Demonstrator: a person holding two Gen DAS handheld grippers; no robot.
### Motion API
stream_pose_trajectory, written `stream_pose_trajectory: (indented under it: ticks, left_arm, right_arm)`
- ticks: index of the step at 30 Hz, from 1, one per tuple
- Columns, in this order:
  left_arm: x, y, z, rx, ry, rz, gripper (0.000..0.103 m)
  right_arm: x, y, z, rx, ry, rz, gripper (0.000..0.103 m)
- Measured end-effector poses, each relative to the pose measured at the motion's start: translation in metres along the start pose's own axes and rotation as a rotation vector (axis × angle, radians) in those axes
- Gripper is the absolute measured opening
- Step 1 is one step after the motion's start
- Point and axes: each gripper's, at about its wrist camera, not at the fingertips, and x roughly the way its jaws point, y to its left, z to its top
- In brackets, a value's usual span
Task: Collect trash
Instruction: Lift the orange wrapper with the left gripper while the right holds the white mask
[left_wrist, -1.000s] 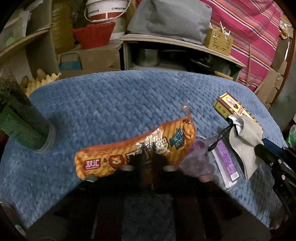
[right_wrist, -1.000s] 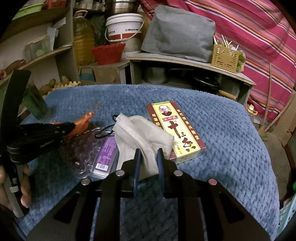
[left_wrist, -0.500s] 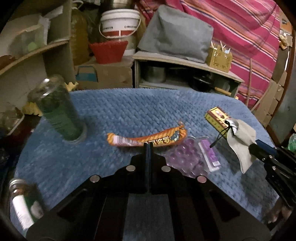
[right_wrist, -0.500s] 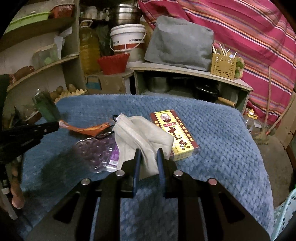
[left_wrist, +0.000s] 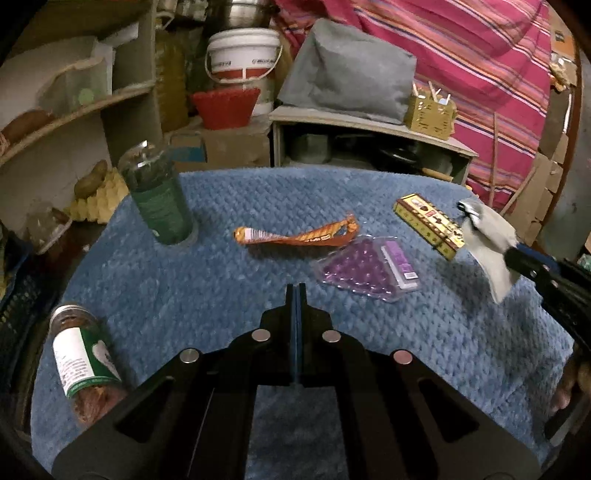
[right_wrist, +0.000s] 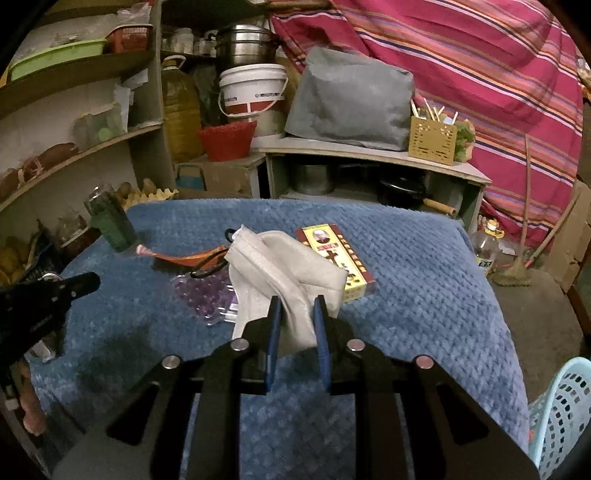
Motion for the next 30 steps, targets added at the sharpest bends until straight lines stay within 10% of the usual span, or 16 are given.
stream_pose_trajectory:
  ticks: [5, 23, 30]
  left_arm:
    - [0.026, 0.007, 0.011, -0.066, 0.034, 0.022, 0.083]
    - [0.117, 0.003, 0.059, -0.182, 0.172, 0.001, 0.088]
    - [0.135, 0.004, 0.061, -0.181, 0.202, -0.017, 0.047]
  right_arm:
    - [0.005, -0.011, -0.002, 0.012, 0.017, -0.006, 0.019]
    - [0.043, -0.034, 0.004, 0.055, 0.059, 0.007, 0.019]
    - [0.050, -0.035, 0.005, 0.057, 0.067, 0.009, 0.019]
